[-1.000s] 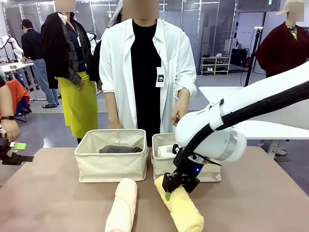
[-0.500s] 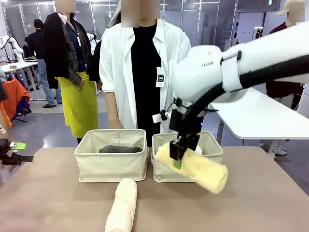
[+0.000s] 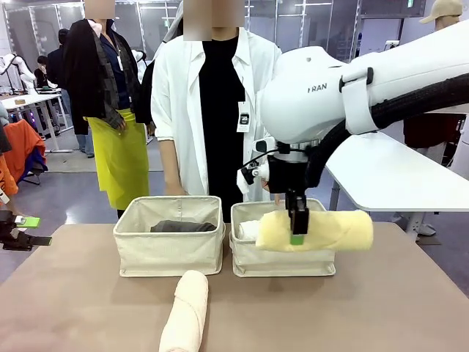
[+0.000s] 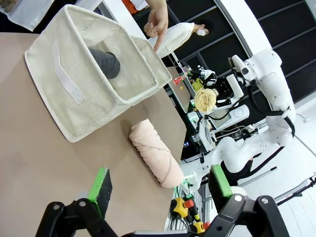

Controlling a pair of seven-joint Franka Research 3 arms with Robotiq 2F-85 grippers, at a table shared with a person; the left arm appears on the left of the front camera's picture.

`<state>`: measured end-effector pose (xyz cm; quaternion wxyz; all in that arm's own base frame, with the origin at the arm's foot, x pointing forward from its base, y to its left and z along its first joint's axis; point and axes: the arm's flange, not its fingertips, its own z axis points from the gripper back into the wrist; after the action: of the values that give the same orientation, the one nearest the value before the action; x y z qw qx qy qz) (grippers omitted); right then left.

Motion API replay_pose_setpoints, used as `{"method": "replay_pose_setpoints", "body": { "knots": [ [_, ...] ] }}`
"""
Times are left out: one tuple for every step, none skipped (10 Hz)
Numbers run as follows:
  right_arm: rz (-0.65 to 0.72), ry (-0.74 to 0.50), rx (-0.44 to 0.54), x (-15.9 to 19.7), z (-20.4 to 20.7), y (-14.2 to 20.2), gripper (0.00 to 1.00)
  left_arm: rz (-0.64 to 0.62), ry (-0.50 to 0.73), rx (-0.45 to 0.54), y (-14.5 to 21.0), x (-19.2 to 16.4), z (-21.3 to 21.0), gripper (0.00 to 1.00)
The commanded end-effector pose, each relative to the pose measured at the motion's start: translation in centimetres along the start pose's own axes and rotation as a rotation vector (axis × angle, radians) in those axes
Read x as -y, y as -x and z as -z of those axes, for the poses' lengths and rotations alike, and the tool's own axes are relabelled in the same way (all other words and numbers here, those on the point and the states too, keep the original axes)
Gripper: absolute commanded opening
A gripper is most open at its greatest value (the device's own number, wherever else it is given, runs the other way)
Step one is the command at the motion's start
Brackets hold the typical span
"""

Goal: Divide the towels into two baskets.
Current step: Pick up one hotel-folded towel from the bottom of the table and place it in the Fabric basket indicated by the person.

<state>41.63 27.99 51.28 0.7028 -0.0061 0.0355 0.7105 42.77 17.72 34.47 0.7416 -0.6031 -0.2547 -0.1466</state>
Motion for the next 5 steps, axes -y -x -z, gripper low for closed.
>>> {"method": "replay_pose_setpoints", "body": {
  "knots": [
    [0.099, -0.018, 0.018, 0.0, 0.3, -1.0, 0.20, -0.002, -0.006, 0.004, 0.2, 0.5, 0.0, 1.00],
    [0.099, -0.018, 0.018, 0.0, 0.3, -1.0, 0.20, -0.002, -0.006, 0.004, 0.2, 0.5, 0.0, 1.00],
    [0.099, -0.018, 0.018, 0.0, 0.3, -1.0, 0.20, -0.002, -0.006, 0.004, 0.2, 0.5, 0.0, 1.00],
    [0.099, -0.018, 0.018, 0.0, 0.3, -1.0, 0.20, -0.002, -0.006, 0.004, 0.2, 0.5, 0.0, 1.00],
    [0.052, -0.016, 0.004, 0.2, 0.6, 0.0, 0.37, -0.002, -0.006, 0.004, 0.2, 0.5, 0.0, 1.00]
  ]
}}
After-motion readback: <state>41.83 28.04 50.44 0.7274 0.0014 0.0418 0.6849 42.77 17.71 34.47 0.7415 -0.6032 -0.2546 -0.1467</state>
